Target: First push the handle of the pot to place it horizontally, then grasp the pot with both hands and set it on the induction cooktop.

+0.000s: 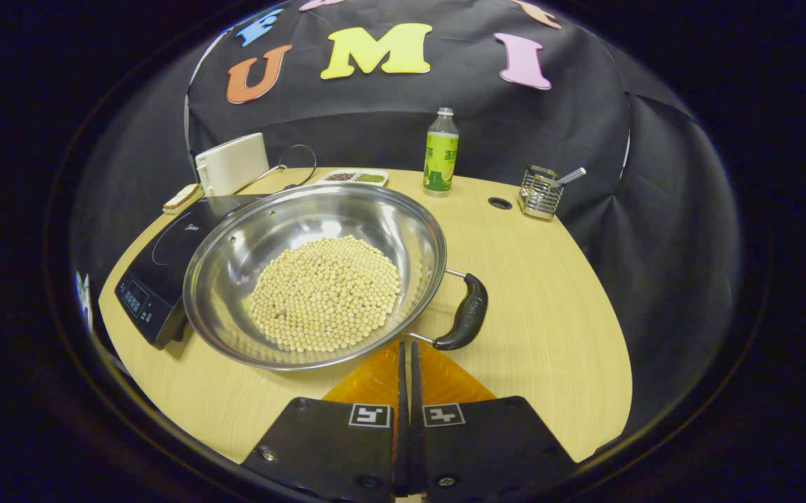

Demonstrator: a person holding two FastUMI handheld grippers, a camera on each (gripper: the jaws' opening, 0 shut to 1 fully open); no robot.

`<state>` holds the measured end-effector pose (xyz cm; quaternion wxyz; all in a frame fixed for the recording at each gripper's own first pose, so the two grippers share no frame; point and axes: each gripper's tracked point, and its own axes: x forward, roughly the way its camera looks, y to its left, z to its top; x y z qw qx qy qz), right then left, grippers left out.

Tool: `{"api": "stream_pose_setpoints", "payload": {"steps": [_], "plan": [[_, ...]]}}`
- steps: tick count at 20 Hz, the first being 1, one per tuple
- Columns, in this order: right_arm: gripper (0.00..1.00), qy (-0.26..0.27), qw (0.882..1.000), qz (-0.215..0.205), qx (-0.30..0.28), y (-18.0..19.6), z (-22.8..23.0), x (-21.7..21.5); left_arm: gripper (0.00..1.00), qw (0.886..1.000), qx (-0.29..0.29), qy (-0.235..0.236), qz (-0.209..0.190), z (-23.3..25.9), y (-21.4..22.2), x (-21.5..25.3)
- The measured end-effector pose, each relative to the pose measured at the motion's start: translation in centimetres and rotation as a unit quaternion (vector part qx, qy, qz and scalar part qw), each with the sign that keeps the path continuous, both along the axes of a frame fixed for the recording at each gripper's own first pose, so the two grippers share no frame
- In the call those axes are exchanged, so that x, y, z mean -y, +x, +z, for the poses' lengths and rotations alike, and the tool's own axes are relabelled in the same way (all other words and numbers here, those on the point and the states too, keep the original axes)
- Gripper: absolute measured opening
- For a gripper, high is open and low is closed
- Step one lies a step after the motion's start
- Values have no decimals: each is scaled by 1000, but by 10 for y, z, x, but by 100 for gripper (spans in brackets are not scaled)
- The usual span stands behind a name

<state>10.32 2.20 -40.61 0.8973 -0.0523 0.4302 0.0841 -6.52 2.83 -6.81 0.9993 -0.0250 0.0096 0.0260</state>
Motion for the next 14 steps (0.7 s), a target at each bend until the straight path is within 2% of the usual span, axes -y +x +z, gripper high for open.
{"api": "stream_pose_setpoints", "payload": {"steps": [3, 4, 9, 14], "plan": [[1, -3, 1000, -5, 4, 11, -1, 8, 96, 1000, -4, 3, -7, -1, 0, 3], [4, -3, 1000, -9, 6, 15, -2, 11, 96, 1000, -4, 4, -11, -1, -1, 6], [4, -12, 1000, -12, 18, 27, -3, 21, 96, 1000, -7, 7, -16, -5, 1, 9], [4, -13, 1000, -8, 21, 38, -3, 29, 95, 1000, -14, 4, -22, -8, 23, 18]]}}
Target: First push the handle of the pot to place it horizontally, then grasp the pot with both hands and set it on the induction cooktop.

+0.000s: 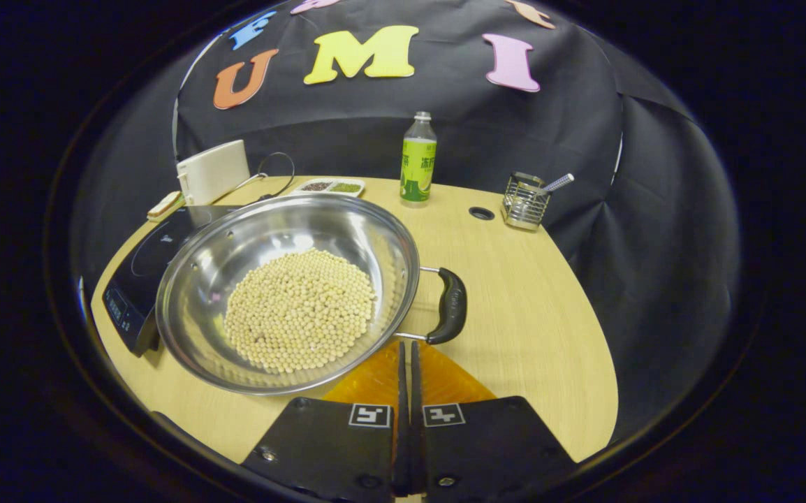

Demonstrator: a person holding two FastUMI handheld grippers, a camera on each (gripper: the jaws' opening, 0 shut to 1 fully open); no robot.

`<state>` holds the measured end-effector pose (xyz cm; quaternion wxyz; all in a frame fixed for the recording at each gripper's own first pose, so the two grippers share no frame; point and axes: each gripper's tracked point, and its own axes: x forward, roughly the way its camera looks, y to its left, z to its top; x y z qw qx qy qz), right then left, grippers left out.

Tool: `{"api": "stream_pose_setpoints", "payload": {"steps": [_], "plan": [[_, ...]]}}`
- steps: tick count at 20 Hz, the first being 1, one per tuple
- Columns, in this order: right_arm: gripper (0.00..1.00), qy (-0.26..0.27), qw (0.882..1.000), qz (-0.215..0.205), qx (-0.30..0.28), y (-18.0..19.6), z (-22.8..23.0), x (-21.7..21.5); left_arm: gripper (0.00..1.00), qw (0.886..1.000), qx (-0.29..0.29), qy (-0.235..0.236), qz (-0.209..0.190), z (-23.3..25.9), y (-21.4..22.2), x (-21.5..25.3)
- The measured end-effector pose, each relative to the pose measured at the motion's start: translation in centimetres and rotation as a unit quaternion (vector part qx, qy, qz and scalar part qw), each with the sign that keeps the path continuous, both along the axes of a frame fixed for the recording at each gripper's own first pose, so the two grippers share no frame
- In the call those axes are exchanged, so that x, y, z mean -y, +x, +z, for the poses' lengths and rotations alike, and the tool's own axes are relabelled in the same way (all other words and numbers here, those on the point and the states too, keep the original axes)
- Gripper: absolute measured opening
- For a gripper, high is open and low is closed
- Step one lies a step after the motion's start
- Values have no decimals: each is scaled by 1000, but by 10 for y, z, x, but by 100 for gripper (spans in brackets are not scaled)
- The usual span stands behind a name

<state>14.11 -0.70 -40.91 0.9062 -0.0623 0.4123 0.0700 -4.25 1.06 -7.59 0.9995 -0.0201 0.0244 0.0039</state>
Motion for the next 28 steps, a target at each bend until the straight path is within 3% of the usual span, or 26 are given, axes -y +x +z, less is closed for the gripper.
{"api": "stream_pose_setpoints", "payload": {"steps": [11, 18, 21, 25, 28], "plan": [[4, 23, 999, -7, 26, 33, 11, 12, 96, 999, -50, 0, -18, -25, 82, 41], [4, 27, 996, 2, 88, 36, 52, 16, 96, 994, -103, -8, -44, -66, 133, 76], [23, 36, 994, -6, 106, 41, 64, 18, 96, 990, -134, -14, -52, -90, 152, 87], [100, 37, 993, -25, 105, 48, 63, 22, 96, 982, -177, -26, -65, -124, 174, 100], [100, 43, 994, -39, 90, 56, 57, 24, 96, 974, -214, -29, -72, -152, 188, 110]]}}
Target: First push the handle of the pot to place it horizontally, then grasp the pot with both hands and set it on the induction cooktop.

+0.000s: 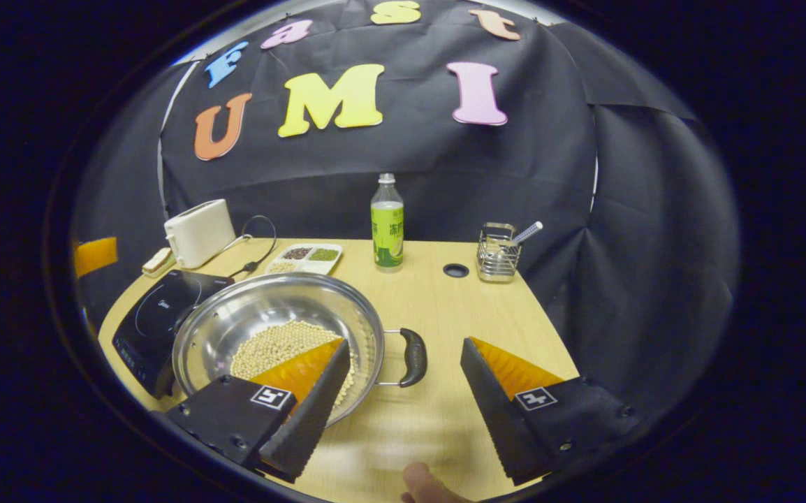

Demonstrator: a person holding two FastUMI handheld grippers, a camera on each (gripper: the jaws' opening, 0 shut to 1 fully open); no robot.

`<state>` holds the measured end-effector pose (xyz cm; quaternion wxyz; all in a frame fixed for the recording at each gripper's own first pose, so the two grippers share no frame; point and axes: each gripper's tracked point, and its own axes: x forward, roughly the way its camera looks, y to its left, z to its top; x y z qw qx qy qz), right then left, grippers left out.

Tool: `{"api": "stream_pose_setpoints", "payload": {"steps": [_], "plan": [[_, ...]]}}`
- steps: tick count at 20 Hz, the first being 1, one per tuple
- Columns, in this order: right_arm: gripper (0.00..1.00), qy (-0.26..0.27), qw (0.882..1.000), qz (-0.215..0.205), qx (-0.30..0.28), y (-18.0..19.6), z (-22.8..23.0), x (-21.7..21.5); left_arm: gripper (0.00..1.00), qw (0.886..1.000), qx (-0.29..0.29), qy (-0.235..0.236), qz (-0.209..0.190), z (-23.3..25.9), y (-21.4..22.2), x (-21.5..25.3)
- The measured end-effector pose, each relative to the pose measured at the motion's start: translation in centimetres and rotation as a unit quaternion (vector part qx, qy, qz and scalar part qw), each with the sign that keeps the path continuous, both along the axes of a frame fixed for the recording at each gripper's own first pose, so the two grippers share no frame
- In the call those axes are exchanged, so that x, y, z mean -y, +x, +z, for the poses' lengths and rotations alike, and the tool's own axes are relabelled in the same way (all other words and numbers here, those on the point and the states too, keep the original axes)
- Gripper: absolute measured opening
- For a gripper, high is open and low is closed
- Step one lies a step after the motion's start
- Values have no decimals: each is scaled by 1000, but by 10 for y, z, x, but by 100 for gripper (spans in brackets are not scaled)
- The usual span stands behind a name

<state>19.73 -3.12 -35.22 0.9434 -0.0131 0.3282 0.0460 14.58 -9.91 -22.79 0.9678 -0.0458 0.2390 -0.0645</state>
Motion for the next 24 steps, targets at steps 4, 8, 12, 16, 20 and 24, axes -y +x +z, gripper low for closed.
{"api": "stream_pose_setpoints", "payload": {"steps": [4, 8, 12, 16, 20, 24], "plan": [[100, -12, 1000, -9, -12, 12, -6, 1, 96, 999, -44, 1, -16, -35, 13, 15], [100, -6, 1000, -11, -18, 22, -14, -7, 96, 996, -76, -10, -40, -62, 23, 34], [100, 14, 1000, -11, -7, 32, -22, -15, 96, 993, -107, -5, -39, -91, 33, 37], [100, 27, 1000, -14, -1, 40, -31, -18, 96, 990, -138, -6, -39, -119, 39, 39], [100, 39, 999, 11, -3, 41, -41, -31, 96, 987, -156, -15, -43, -135, 42, 43], [100, 20, 1000, 8, -7, 43, -50, -25, 94, 986, -161, -9, -45, -142, 45, 44]]}}
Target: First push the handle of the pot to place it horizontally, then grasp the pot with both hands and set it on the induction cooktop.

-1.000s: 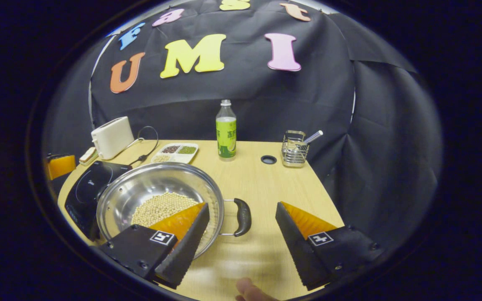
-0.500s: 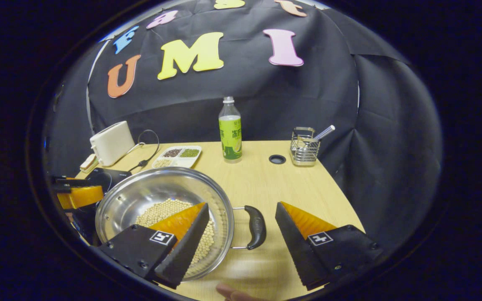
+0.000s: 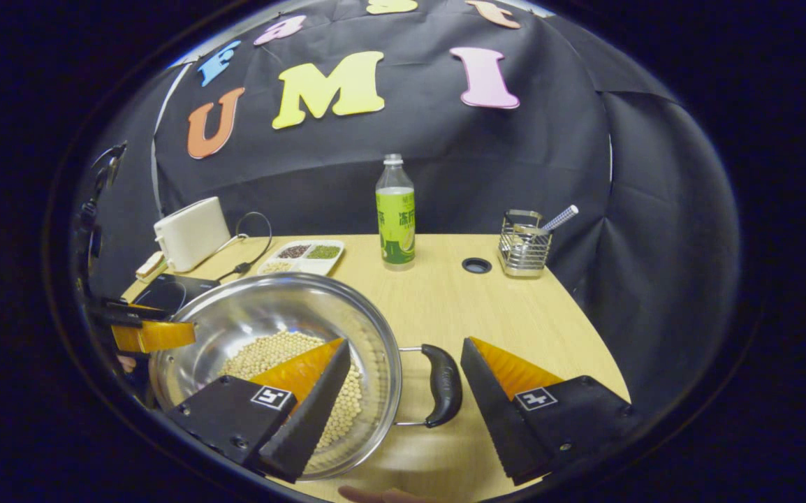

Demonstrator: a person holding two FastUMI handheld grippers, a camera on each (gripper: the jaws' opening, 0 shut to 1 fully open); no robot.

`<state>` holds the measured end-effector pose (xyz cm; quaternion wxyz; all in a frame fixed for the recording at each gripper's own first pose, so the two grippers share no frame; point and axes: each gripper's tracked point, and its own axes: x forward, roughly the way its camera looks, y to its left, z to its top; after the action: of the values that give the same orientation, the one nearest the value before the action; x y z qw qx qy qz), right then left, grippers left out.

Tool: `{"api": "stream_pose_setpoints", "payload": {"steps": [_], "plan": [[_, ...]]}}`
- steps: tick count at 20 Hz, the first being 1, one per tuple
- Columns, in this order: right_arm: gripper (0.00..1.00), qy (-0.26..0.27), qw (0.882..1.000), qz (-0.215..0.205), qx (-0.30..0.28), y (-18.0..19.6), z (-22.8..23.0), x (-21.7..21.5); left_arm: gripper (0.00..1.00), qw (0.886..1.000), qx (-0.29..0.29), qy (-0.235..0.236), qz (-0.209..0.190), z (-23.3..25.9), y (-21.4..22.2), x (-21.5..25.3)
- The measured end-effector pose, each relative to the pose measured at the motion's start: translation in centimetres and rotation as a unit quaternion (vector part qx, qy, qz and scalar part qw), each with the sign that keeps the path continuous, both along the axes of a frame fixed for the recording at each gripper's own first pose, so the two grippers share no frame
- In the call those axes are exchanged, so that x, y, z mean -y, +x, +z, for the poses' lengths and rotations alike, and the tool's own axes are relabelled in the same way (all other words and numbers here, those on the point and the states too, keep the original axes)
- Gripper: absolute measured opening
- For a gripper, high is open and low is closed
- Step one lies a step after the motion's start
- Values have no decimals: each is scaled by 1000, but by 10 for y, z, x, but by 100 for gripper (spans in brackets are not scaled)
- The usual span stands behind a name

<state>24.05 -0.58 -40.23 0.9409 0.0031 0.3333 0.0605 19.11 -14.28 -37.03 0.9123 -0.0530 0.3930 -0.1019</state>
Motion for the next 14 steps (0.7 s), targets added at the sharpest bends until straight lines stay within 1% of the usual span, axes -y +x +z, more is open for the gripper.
{"api": "stream_pose_setpoints", "payload": {"steps": [4, 5, 6, 7, 8, 9, 10, 11, 12, 13, 14], "plan": [[100, -17, 1000, 1, -16, 0, -14, 1, 88, 1000, -8, 2, 6, -2, 0, -4], [100, -13, 1000, 2, -16, -1, -14, 0, 83, 1000, -9, 6, 8, -2, -1, -6], [100, -11, 1000, -3, -19, -2, -14, -1, 80, 1000, -11, 7, 8, -3, -1, -7], [97, -8, 1000, -8, -19, -2, -14, 0, 87, 1000, -9, 10, 11, -3, -1, -7], [92, -8, 1000, -14, -18, -3, -14, 1, 71, 1000, -11, 12, 8, -4, -3, -7], [92, -7, 1000, -16, -19, -5, -13, 1, 68, 1000, -11, 20, 10, -4, -2, -9], [95, -10, 1000, -17, -18, -6, -13, 2, 68, 1000, -15, 18, 12, -4, -4, -9], [92, -13, 1000, -21, -18, -6, -13, 5, 51, 1000, -18, 17, 9, -3, -5, -9], [85, -16, 999, -28, -20, -6, -13, 8, 61, 1000, -20, 18, 8, -5, -6, -9], [82, -19, 999, -37, -21, -7, -13, 11, 60, 999, -24, 20, 8, -4, -8, -10], [78, -18, 999, -41, -28, -9, -14, 12, 60, 999, -27, 21, 8, -4, -11, -10]]}}
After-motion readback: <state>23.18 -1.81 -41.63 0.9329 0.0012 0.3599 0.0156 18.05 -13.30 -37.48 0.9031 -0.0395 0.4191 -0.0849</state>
